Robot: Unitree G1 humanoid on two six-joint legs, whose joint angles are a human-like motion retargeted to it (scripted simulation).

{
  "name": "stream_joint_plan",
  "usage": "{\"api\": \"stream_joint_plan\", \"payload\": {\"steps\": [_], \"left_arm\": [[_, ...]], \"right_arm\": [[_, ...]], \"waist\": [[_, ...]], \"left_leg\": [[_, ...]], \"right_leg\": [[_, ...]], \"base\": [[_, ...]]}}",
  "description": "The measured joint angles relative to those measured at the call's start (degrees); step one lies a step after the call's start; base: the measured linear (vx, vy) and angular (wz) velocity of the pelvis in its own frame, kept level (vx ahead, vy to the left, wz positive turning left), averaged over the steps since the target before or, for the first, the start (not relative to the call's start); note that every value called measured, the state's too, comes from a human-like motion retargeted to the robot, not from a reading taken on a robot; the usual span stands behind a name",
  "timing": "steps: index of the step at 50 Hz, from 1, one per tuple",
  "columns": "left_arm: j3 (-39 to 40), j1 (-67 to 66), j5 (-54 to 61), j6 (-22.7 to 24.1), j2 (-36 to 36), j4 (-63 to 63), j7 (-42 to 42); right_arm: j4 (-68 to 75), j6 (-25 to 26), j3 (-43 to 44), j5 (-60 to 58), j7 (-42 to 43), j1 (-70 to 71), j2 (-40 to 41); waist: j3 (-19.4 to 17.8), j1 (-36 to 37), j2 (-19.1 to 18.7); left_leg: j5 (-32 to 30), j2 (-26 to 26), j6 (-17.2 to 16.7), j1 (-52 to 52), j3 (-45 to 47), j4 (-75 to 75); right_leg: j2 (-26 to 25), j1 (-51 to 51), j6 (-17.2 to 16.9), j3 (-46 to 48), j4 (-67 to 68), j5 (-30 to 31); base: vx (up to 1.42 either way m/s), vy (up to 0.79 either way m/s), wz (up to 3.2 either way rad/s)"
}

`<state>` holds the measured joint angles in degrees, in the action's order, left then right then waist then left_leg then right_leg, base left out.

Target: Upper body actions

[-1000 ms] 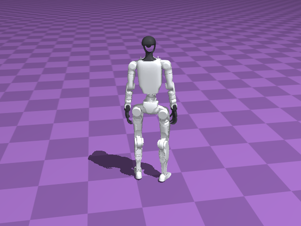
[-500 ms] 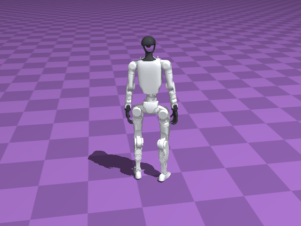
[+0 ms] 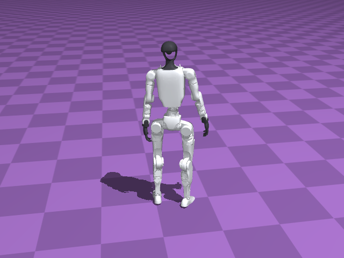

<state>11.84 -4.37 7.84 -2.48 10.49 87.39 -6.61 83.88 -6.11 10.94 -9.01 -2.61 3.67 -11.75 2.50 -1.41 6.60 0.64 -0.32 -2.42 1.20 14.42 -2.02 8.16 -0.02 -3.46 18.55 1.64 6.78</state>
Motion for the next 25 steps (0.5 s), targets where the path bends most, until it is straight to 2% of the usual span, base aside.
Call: {"api": "stream_joint_plan", "payload": {"steps": [6, 10, 20, 25], "left_arm": [[1.04, -0.15, 0.2, -0.18, -0.11, 0.58, -0.08], [1.39, 0.03, 0.04, -0.26, -0.09, 0.69, -0.02], [1.4, 0.74, 0.23, 0.01, 0.05, 0.42, 0.28], [1.64, 0.62, 0.2, 0.15, 0.03, 0.47, 0.36]], "right_arm": [[-12.36, 2.5, 10.26, 15.61, -4.95, 4.59, -0.17], [-21.53, 3.29, 14.0, 26.7, -4.85, 8.15, -0.11], [-45.89, 3.11, 15.53, 34.26, 2.47, 14.67, -1.35], [-56.04, -0.09, 14.66, 39.57, 8.46, 18.25, -1.29]], "waist": [[0.86, -1.52, -0.2], [1.1, -1.92, -0.12], [1.81, -1.78, 0.62], [2.16, -1.93, 0.76]], "left_leg": [[-0.05, 0.07, 0.08, -0.27, -0.05, 0.01], [0.03, 0.11, 0.13, -0.15, 0.13, 0.11], [0.31, 0.03, 0.13, -0.35, -0.34, 0.71], [0.35, 0.08, 0.1, -0.29, -0.32, 0.71]], "right_leg": [[-0.1, -0.26, -0.05, 0.03, 0.04, 0.0], [-0.13, -0.28, -0.06, -0.07, 0.12, 0.04], [0.04, -0.06, -0.11, 0.24, 0.17, -0.1], [0.0, -0.06, -0.14, 0.2, 0.19, -0.17]], "base": [[0.0, 0.0, 0.0], [0.0, 0.0, 0.0], [0.0, 0.0, 0.0], [0.0, 0.0, 0.0]]}}
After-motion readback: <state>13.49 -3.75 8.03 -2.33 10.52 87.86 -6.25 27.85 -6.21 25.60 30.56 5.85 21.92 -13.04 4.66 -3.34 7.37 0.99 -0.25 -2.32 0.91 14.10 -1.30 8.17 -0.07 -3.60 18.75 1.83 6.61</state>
